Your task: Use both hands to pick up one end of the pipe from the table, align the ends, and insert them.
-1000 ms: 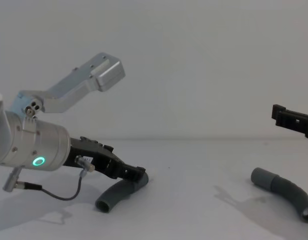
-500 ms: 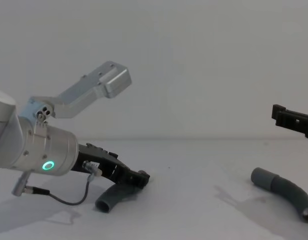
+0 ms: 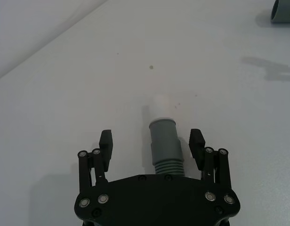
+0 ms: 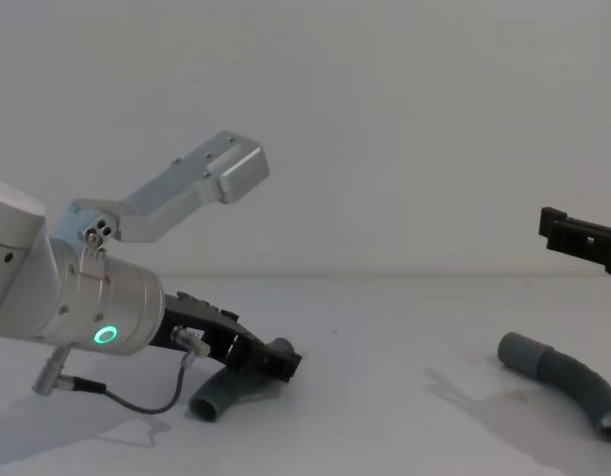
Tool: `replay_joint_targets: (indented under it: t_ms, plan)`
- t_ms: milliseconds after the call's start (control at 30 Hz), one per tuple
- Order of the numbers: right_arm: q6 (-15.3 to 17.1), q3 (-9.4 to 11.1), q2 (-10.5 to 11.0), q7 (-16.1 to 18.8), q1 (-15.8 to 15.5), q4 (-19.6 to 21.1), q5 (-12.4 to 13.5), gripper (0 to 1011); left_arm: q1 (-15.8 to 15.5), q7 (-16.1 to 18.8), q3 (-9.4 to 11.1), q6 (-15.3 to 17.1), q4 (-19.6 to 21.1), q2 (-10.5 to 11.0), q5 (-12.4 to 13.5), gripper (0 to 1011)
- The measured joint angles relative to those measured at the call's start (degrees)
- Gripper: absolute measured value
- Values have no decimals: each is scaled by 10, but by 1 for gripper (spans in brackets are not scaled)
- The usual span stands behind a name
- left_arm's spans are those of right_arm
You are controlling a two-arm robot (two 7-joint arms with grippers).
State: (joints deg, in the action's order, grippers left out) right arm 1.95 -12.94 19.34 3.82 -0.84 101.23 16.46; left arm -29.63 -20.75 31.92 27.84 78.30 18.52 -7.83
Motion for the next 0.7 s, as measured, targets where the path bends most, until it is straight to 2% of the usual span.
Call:
replay_joint_targets:
  t_ms: [200,700]
  plan:
    - [0,0,0,0,0,0,0,1001,0,0,0,1,-2,-2,2,908]
    - [0,0,0,0,0,0,0,1001,-1,1,0,2,-4,-4,3,435]
